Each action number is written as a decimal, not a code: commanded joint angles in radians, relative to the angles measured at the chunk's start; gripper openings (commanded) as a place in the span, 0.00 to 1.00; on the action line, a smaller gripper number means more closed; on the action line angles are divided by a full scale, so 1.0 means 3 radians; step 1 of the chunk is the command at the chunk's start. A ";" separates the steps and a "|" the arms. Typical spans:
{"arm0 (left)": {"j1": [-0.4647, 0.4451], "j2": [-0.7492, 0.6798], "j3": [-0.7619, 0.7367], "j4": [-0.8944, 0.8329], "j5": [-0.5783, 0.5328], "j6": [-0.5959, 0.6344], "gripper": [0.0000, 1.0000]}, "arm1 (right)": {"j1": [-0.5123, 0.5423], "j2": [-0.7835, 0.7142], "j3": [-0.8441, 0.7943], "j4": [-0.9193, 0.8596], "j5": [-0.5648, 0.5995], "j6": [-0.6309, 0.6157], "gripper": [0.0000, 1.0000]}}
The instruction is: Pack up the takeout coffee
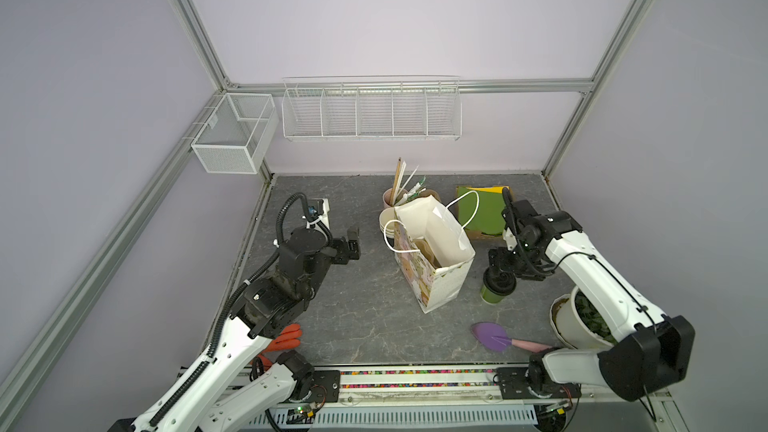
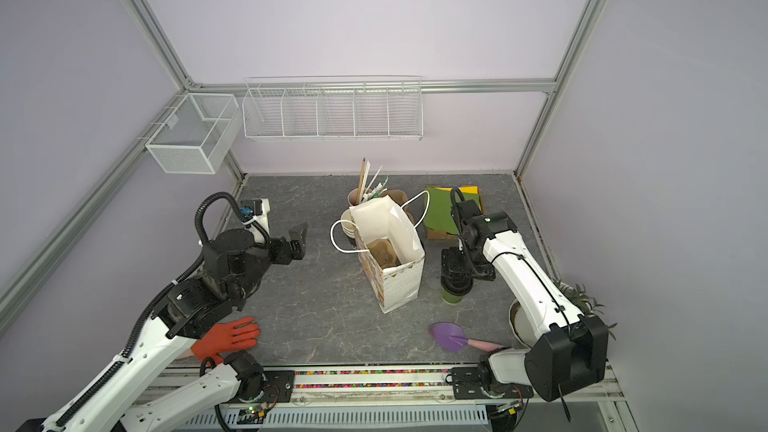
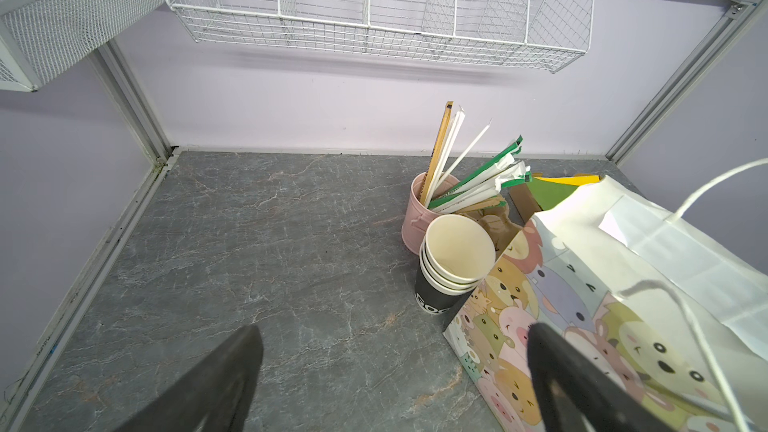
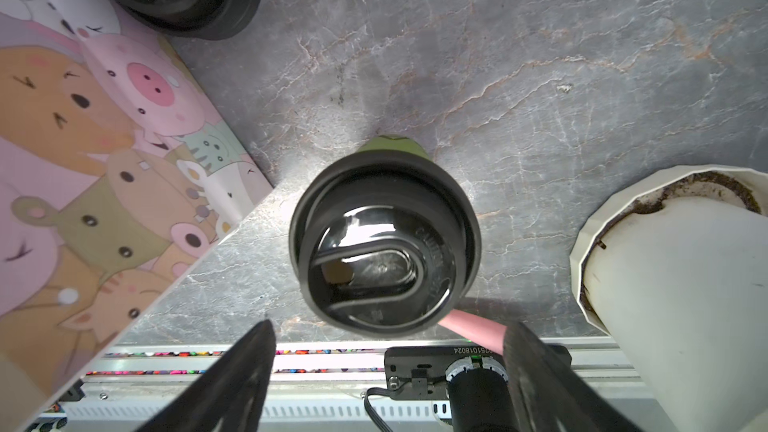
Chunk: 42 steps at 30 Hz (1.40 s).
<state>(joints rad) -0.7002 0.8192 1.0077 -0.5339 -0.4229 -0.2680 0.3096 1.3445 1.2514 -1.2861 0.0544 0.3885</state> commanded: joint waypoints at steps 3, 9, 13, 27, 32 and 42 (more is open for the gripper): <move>0.0018 -0.0022 -0.0030 -0.0032 -0.0053 0.0032 0.99 | 0.0011 0.0000 -0.0015 -0.0262 -0.0527 0.0064 0.88; 0.0018 0.0009 -0.0022 -0.0041 -0.0072 0.0034 0.99 | 0.0057 0.0101 0.0210 -0.0513 -0.0320 0.0022 0.88; 0.0018 0.0004 -0.0030 -0.0041 -0.0088 0.0034 0.99 | 0.0081 0.0207 0.0263 -0.0552 -0.0064 0.0011 0.88; 0.0018 -0.0022 -0.0032 -0.0037 -0.0066 0.0034 0.99 | 0.0106 0.0323 0.0159 -0.0177 0.0025 0.0016 0.93; 0.0018 -0.0021 -0.0035 -0.0037 -0.0064 0.0035 0.99 | 0.0104 0.0388 0.0150 -0.0180 0.0087 -0.0007 0.94; 0.0018 -0.0011 -0.0035 -0.0046 -0.0058 0.0039 0.99 | 0.0107 0.0535 0.0187 -0.0173 0.0014 -0.0022 0.98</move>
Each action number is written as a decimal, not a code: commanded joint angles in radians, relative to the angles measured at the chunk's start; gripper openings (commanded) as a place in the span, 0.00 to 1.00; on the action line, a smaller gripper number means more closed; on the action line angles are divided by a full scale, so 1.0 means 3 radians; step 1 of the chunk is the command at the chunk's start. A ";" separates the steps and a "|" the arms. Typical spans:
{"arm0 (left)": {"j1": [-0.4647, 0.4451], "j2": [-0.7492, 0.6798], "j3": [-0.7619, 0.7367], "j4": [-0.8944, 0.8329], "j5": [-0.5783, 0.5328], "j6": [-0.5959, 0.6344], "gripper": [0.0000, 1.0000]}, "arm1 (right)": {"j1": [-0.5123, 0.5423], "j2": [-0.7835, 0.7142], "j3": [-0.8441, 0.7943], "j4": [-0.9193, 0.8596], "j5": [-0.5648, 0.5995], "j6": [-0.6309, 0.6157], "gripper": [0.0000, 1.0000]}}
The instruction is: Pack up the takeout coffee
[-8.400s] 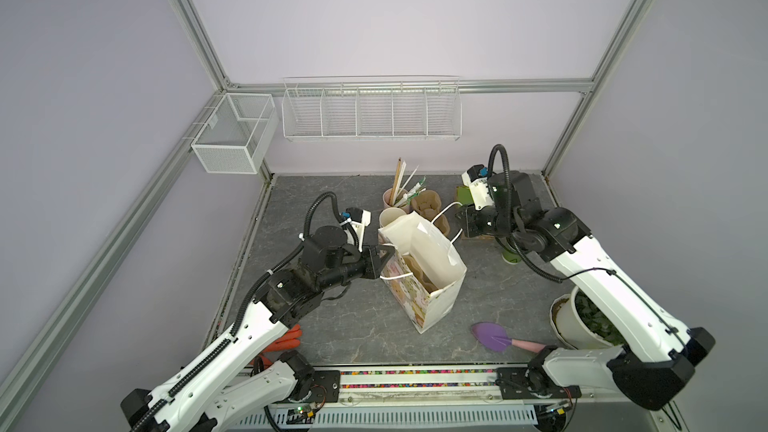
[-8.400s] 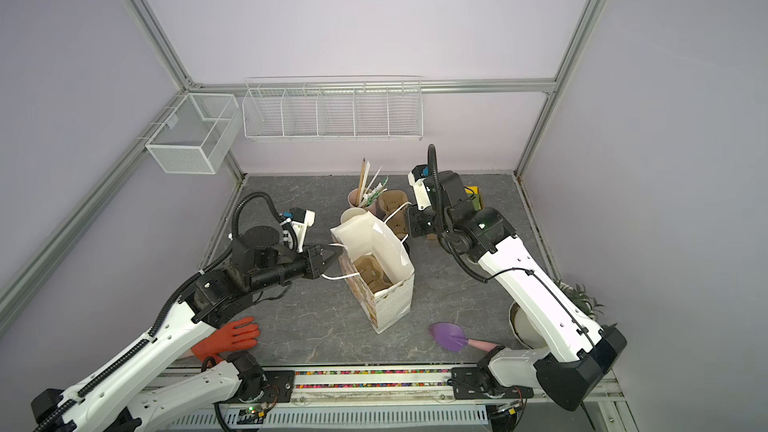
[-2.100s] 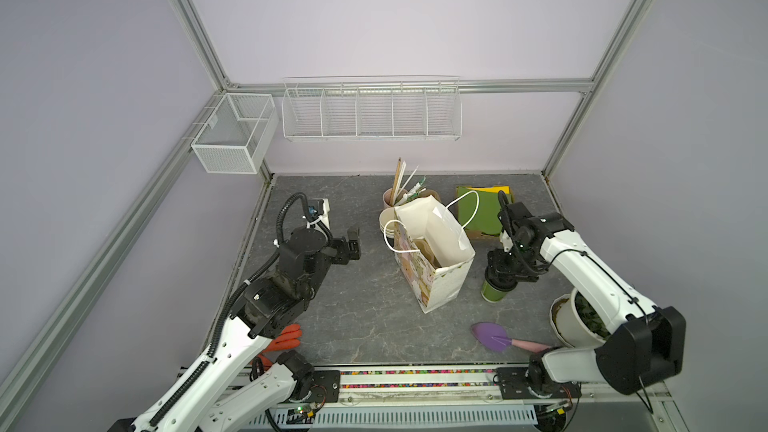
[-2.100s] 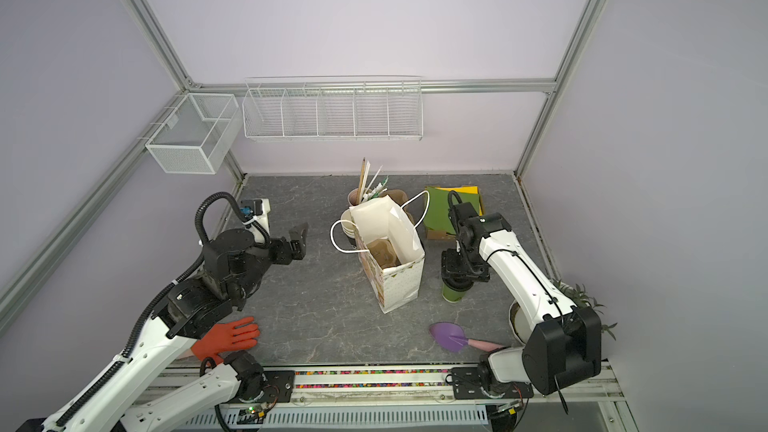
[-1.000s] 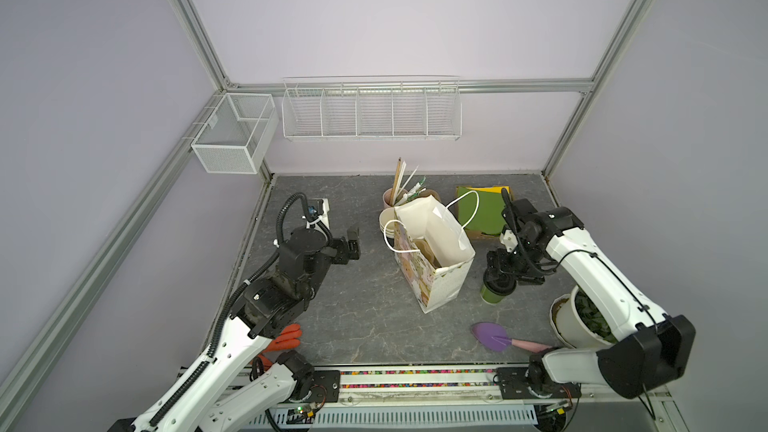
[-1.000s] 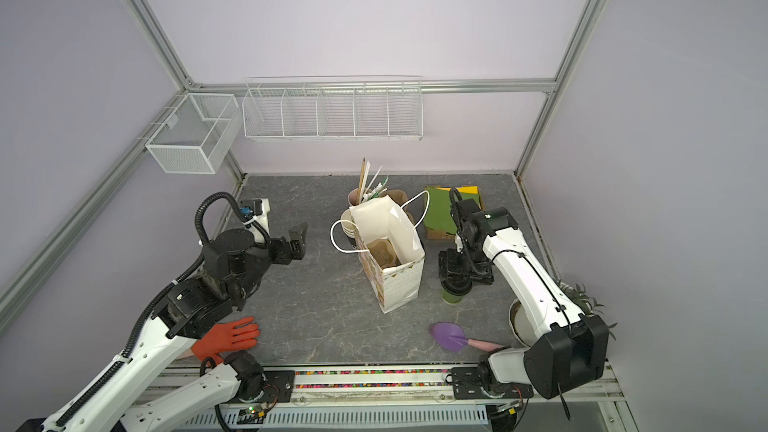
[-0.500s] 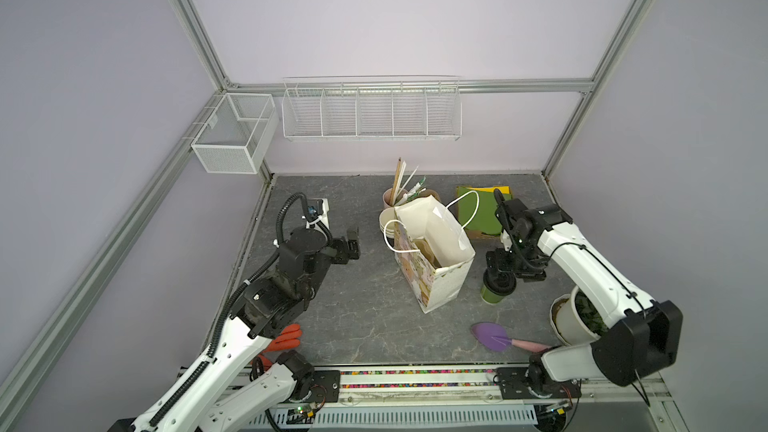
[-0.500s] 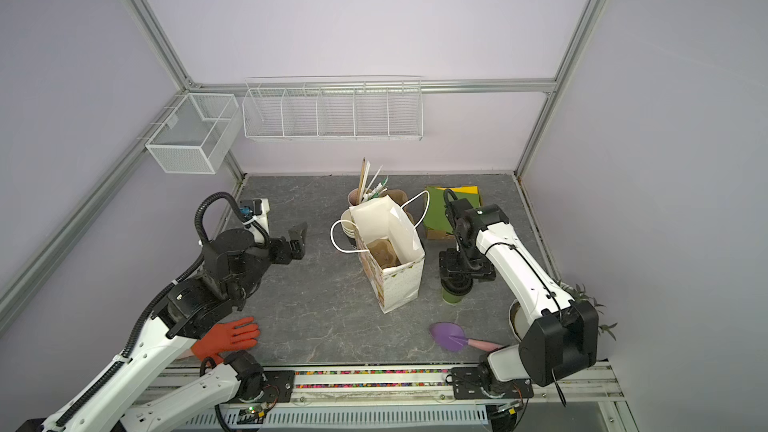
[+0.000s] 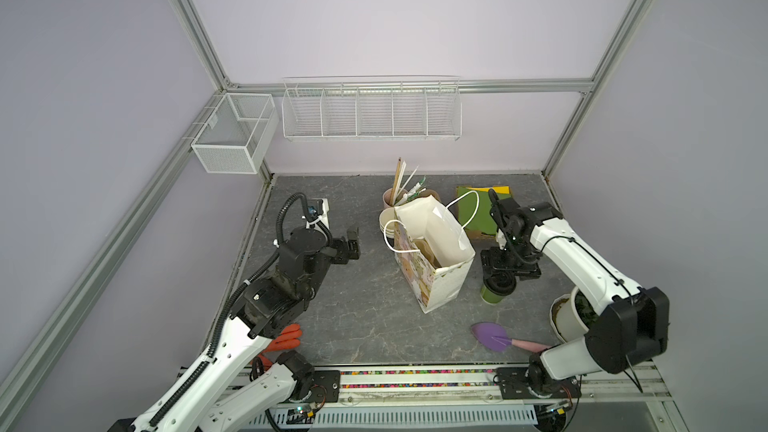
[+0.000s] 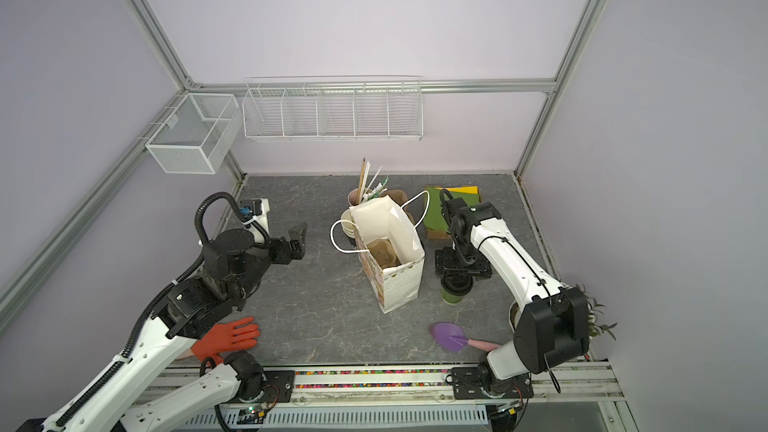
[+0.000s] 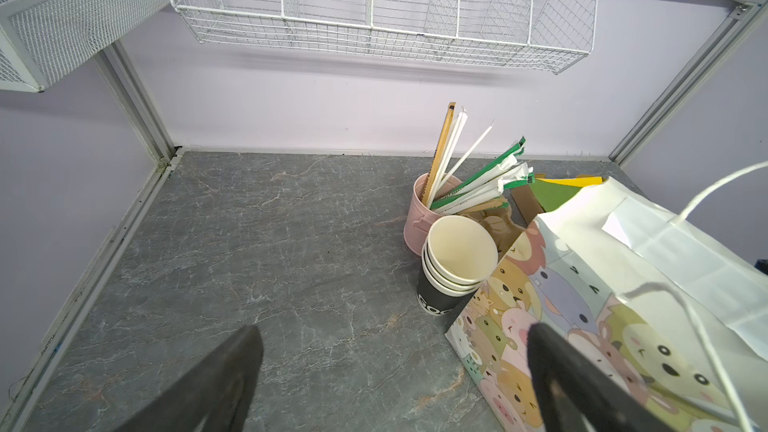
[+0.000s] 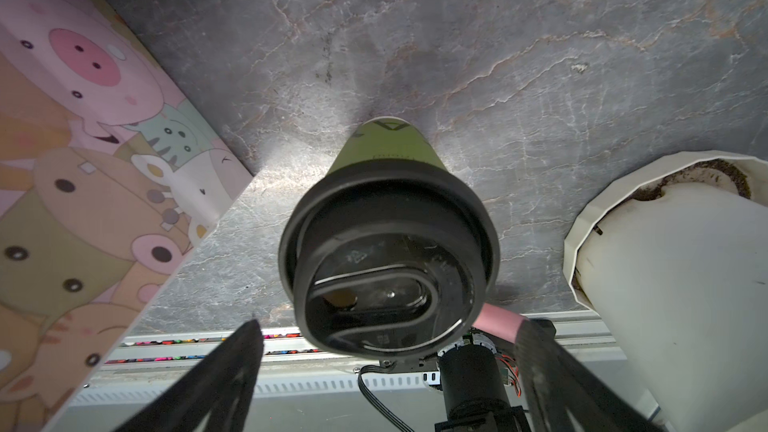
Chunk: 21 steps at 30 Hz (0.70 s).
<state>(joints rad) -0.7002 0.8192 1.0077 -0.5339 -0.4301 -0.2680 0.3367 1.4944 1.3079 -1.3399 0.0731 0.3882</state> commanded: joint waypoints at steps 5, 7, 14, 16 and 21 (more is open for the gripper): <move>0.0018 -0.0020 -0.0040 -0.0041 -0.0029 0.0041 0.99 | -0.0015 0.0025 -0.0053 0.0076 -0.0059 -0.0016 0.98; 0.0018 -0.0016 -0.0040 -0.0036 -0.0025 0.0039 0.99 | -0.0020 0.0030 -0.0083 0.0098 -0.0074 -0.0020 0.96; 0.0018 -0.0006 -0.0037 -0.0036 -0.0021 0.0042 0.99 | -0.0031 0.0006 -0.0151 0.0141 -0.0018 -0.0016 0.91; 0.0019 0.0001 -0.0039 -0.0037 -0.0019 0.0040 0.99 | -0.0028 0.0005 -0.0159 0.0141 -0.0005 -0.0016 0.88; 0.0018 0.0003 -0.0040 -0.0041 -0.0025 0.0039 0.99 | -0.0030 0.0004 -0.0200 0.0165 0.0036 -0.0015 0.86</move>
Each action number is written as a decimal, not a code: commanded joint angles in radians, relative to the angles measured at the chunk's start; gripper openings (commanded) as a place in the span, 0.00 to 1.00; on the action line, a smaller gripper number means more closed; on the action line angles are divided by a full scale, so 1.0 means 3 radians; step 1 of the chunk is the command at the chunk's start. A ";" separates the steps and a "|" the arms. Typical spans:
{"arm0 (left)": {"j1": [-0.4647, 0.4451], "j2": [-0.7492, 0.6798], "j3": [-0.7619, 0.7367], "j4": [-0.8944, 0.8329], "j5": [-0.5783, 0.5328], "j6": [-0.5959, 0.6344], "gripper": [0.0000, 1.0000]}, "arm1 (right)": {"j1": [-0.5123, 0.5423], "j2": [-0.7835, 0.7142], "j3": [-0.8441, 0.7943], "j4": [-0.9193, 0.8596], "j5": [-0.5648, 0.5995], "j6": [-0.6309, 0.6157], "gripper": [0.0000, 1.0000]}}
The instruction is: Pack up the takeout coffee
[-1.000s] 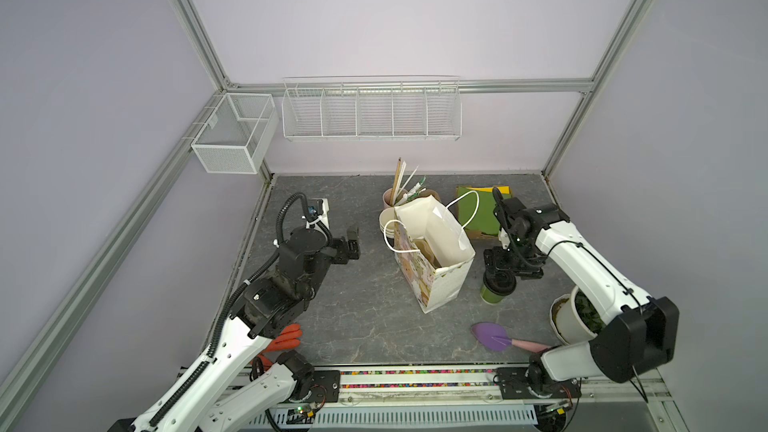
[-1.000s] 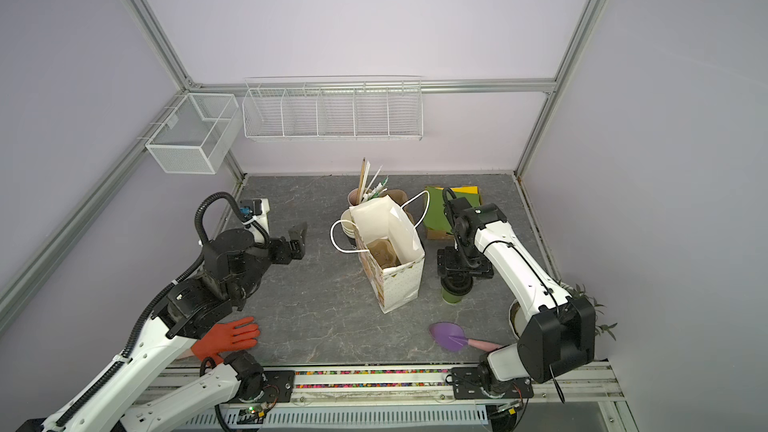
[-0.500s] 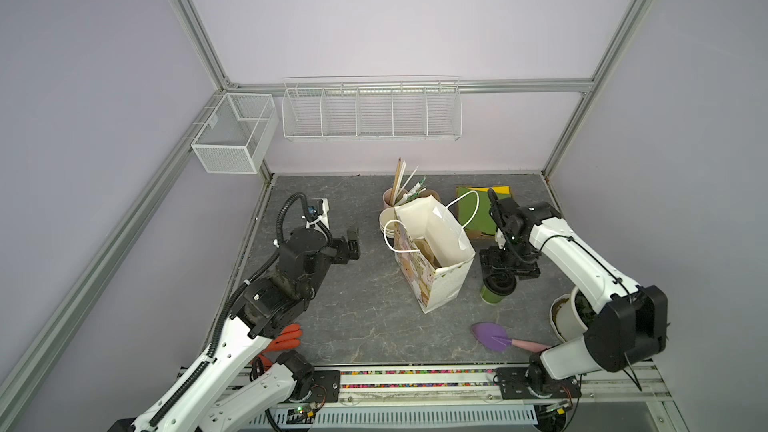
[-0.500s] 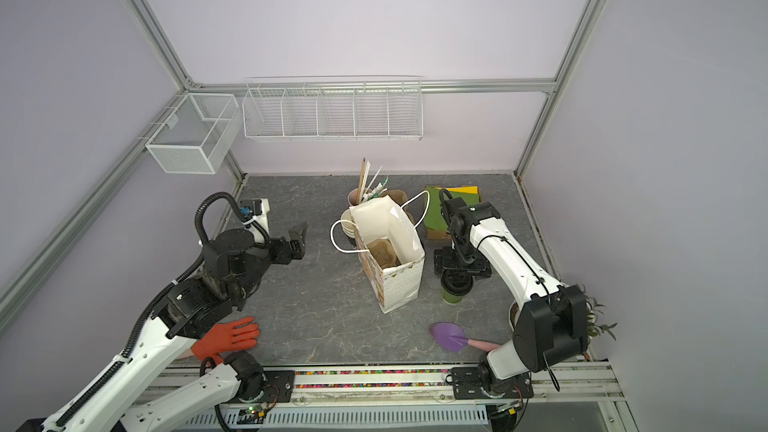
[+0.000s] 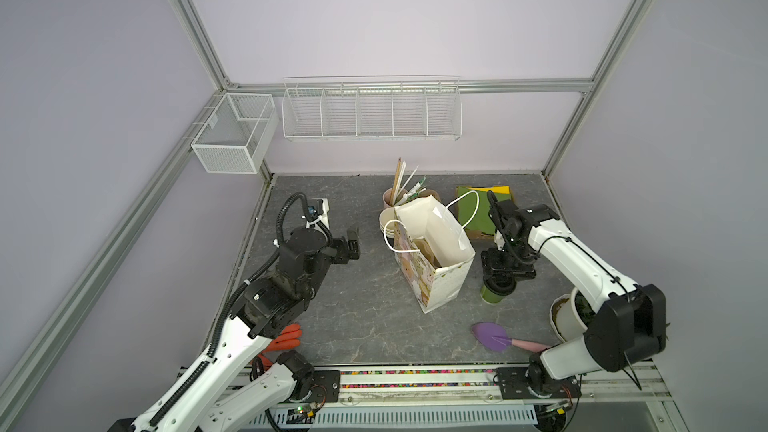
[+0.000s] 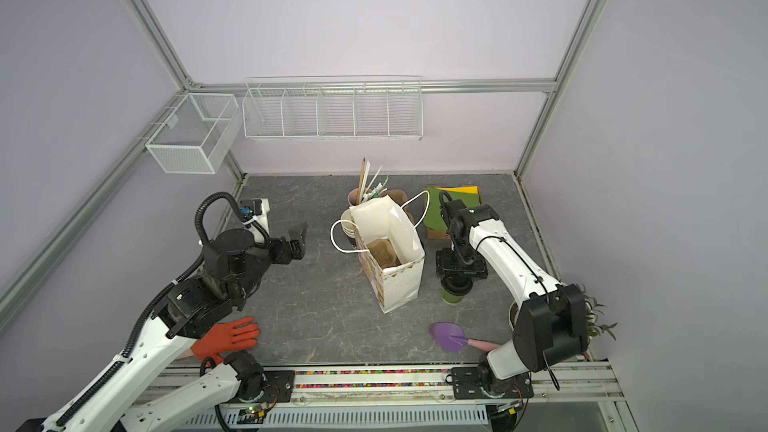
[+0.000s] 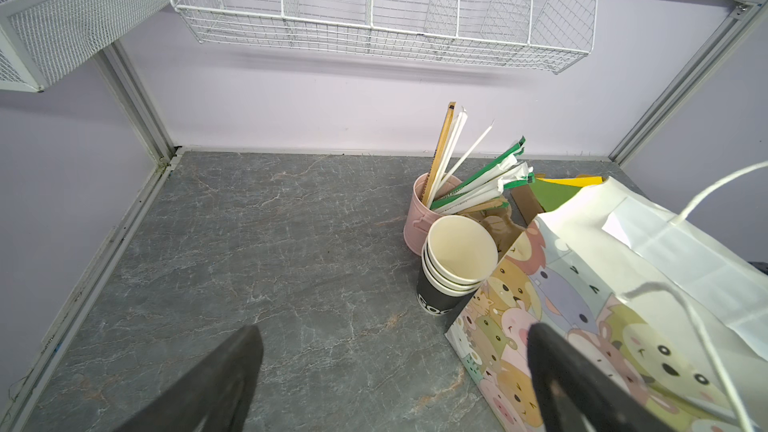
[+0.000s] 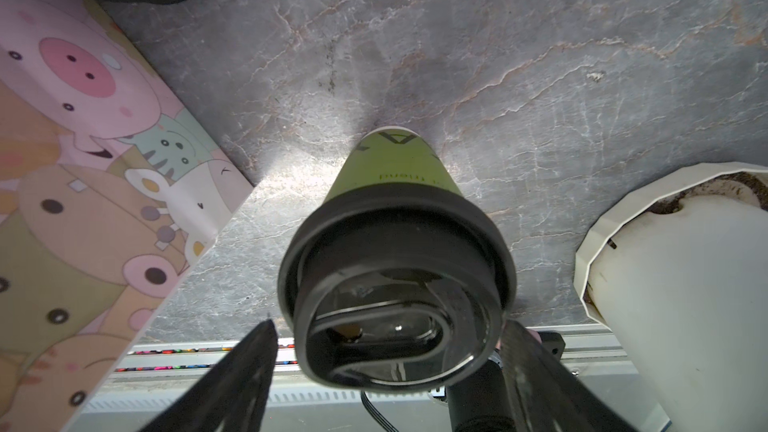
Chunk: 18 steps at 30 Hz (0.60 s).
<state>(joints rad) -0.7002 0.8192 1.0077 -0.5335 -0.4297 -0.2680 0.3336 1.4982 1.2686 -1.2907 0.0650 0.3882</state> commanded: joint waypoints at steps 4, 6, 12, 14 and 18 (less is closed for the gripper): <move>0.0018 0.0020 -0.0040 -0.0042 -0.0027 0.0039 0.99 | -0.0020 -0.0023 -0.0097 0.0007 0.0072 -0.0010 0.86; 0.0018 0.0019 -0.0038 -0.0042 -0.0026 0.0039 0.99 | -0.0019 -0.0034 -0.0102 0.0004 0.0093 -0.0005 0.86; 0.0018 0.0025 -0.0040 -0.0043 -0.0019 0.0039 0.99 | -0.0023 -0.0046 -0.0105 0.0019 0.0080 -0.0005 0.83; 0.0018 0.0022 -0.0040 -0.0042 -0.0028 0.0039 0.99 | -0.0023 -0.0043 -0.0115 0.0030 0.0061 -0.0007 0.81; 0.0018 0.0023 -0.0040 -0.0042 -0.0026 0.0043 0.99 | -0.0028 -0.0038 -0.0133 0.0054 0.0029 -0.0010 0.79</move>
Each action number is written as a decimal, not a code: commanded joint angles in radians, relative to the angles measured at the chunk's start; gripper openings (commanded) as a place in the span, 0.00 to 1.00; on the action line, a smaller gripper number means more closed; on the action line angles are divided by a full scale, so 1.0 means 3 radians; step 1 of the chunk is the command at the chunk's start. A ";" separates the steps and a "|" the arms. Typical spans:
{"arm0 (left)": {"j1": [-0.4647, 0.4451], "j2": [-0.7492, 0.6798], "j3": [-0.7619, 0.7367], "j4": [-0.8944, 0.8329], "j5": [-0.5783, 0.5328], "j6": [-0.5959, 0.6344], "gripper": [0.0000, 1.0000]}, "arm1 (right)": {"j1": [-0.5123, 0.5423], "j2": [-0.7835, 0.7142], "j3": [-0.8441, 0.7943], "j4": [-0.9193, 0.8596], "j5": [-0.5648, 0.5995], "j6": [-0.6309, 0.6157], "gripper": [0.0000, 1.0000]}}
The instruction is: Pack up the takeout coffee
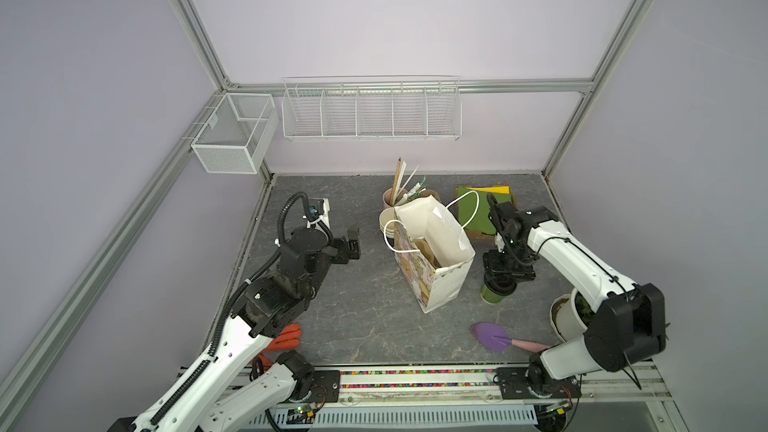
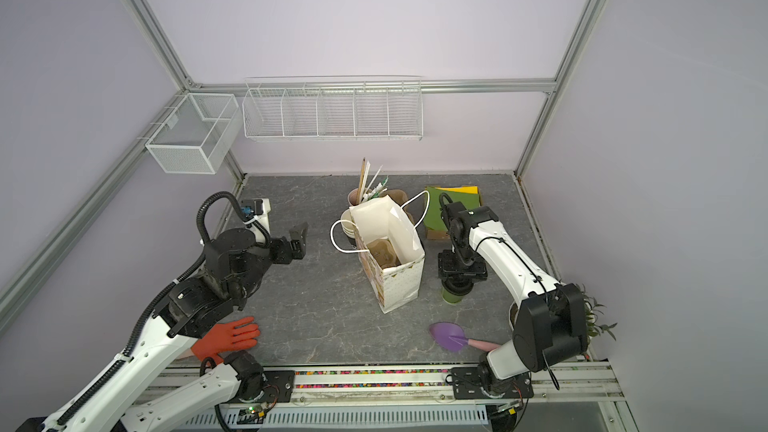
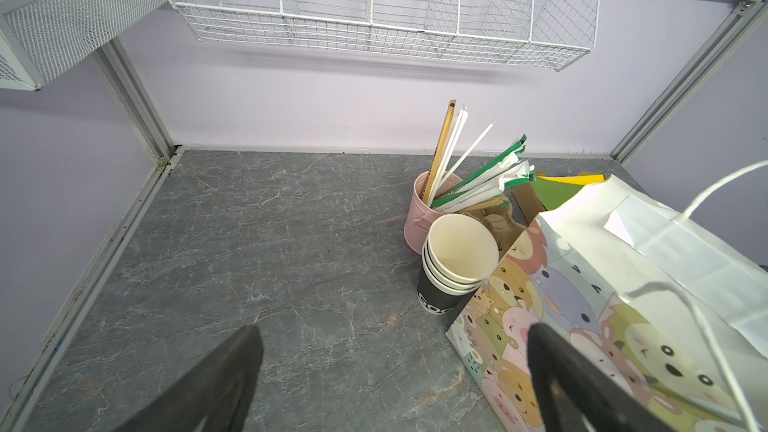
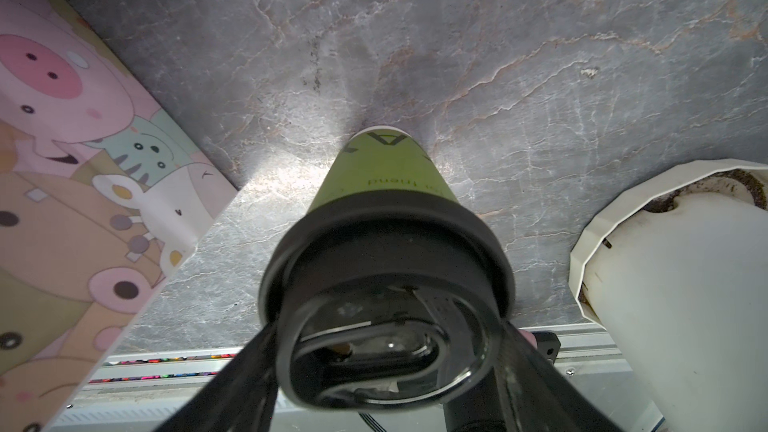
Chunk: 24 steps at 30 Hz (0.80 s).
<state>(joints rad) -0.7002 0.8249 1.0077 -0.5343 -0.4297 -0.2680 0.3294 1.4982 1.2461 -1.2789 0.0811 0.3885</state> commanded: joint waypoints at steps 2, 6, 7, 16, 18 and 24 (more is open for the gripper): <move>0.0018 0.0009 -0.0038 -0.0040 -0.0020 0.0037 0.99 | -0.0017 -0.0038 -0.0063 0.0019 -0.0029 -0.0014 0.79; 0.0018 0.0029 -0.0032 -0.0042 -0.0010 0.0045 0.99 | -0.0014 -0.0044 -0.0053 0.0014 -0.0015 -0.0017 0.77; 0.0018 0.0025 -0.0033 -0.0045 -0.0010 0.0044 0.99 | -0.0014 -0.0040 -0.0048 0.0010 -0.0015 -0.0013 0.77; 0.0018 0.0038 -0.0040 -0.0045 -0.0007 0.0052 0.99 | -0.0005 -0.0126 0.0017 -0.0033 0.0022 -0.0006 0.74; 0.0018 0.0049 -0.0039 -0.0044 -0.0005 0.0050 0.99 | -0.0006 -0.0163 0.0015 -0.0041 0.0063 -0.0007 0.74; 0.0018 0.0073 -0.0035 -0.0045 0.0006 0.0050 0.99 | 0.0006 -0.0179 -0.0027 -0.0027 0.0045 -0.0010 0.74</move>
<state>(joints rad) -0.7002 0.8448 1.0077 -0.5369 -0.4286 -0.2680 0.3290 1.4624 1.2449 -1.2743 0.0864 0.3882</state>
